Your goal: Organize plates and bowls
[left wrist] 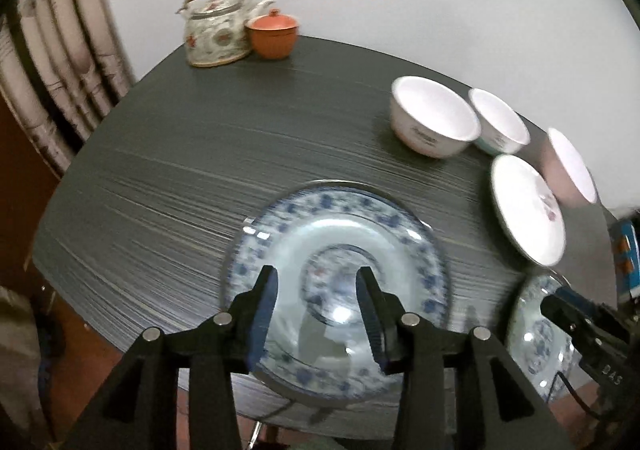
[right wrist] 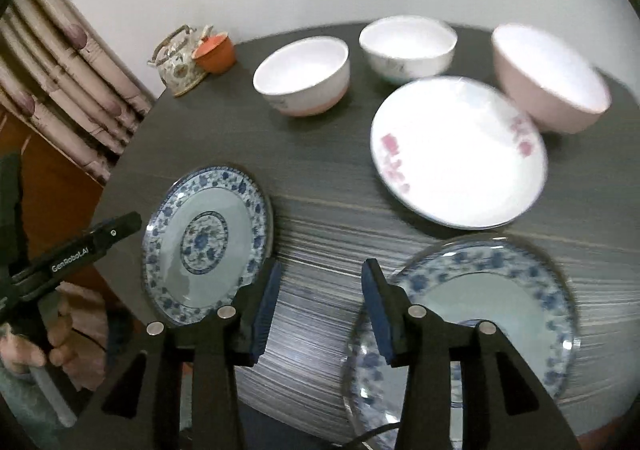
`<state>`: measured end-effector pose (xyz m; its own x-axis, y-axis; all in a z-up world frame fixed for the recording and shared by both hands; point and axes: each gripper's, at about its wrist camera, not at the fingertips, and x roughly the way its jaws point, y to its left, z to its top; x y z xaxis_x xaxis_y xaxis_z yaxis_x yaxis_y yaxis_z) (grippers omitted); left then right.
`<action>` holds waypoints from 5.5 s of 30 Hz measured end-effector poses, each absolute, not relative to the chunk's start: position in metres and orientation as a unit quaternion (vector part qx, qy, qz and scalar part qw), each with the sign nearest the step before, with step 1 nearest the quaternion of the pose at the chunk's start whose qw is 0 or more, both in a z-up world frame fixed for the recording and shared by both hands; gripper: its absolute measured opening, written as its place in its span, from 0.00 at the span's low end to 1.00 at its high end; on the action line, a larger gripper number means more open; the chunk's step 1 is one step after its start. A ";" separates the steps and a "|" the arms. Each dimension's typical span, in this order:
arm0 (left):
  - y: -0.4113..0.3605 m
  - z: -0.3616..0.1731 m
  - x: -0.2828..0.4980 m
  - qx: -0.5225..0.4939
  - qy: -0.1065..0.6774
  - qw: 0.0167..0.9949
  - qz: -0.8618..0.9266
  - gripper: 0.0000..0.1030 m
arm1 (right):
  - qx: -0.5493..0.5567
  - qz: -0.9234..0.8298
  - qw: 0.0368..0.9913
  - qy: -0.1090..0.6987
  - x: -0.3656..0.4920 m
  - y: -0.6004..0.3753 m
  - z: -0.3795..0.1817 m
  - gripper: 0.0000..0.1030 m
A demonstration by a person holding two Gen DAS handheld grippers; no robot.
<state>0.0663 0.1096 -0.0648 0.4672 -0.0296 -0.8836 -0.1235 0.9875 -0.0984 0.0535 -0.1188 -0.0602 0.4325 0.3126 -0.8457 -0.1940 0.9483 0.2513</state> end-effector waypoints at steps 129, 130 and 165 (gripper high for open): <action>-0.033 -0.119 0.047 -0.127 0.585 0.786 -0.152 0.20 | 0.183 0.162 0.797 0.552 0.007 -0.299 -0.115 0.13; -0.030 -0.118 0.047 -0.128 0.584 0.787 -0.150 0.20 | 0.181 0.165 0.798 0.552 0.009 -0.294 -0.113 0.13; 0.177 -0.103 0.072 -0.195 0.535 0.822 0.024 0.20 | 0.138 0.255 0.770 0.568 0.096 -0.072 -0.108 0.13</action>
<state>0.0717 0.1770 -0.1034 0.4259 -0.1694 -0.8887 -0.2472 0.9231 -0.2945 0.0963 -0.0715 -0.1083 0.2252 0.5489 -0.8049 -0.2358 0.8323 0.5016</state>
